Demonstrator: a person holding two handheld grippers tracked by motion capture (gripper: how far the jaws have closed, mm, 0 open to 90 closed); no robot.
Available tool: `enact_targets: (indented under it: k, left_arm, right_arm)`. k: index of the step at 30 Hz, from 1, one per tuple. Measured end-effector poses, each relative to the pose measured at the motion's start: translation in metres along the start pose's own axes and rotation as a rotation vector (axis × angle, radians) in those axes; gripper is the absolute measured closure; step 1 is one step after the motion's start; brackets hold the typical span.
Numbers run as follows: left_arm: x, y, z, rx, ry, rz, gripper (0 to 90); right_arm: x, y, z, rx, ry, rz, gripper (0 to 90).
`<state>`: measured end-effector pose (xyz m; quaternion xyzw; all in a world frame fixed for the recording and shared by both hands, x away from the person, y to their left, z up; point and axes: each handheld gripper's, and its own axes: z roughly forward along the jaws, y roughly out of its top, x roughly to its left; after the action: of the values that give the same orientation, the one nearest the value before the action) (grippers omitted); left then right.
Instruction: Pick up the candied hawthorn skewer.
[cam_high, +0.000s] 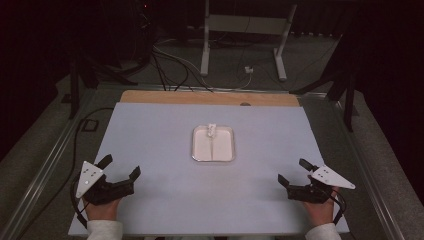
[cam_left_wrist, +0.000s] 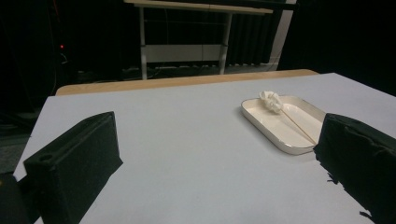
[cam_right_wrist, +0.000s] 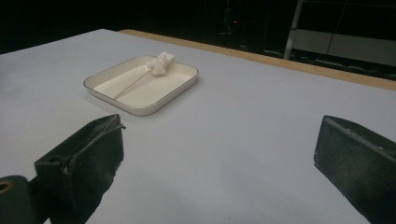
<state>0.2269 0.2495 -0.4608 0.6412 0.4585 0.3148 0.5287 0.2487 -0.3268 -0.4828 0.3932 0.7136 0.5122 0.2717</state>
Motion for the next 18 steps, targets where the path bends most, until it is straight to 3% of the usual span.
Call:
enact_targets:
  k: [6,12,14,18]
  left_arm:
    - [0.001,0.000,0.000,0.005,-0.016,-0.021,1.3]
    - [-0.001,0.004,-0.001,-0.008,-0.008,-0.006,2.2]
    - [0.000,0.005,0.001,-0.013,-0.018,-0.037,2.2]
    - [0.000,0.010,0.002,-0.023,-0.031,-0.009,2.1]
  right_arm:
    - [0.007,-0.001,0.002,0.000,-0.007,-0.032,1.7]
    - [0.010,0.000,0.002,-0.012,-0.011,-0.038,1.7]
    - [0.011,0.000,0.001,-0.013,-0.021,-0.040,1.7]
    - [0.010,0.000,0.000,-0.014,-0.029,-0.039,1.7]
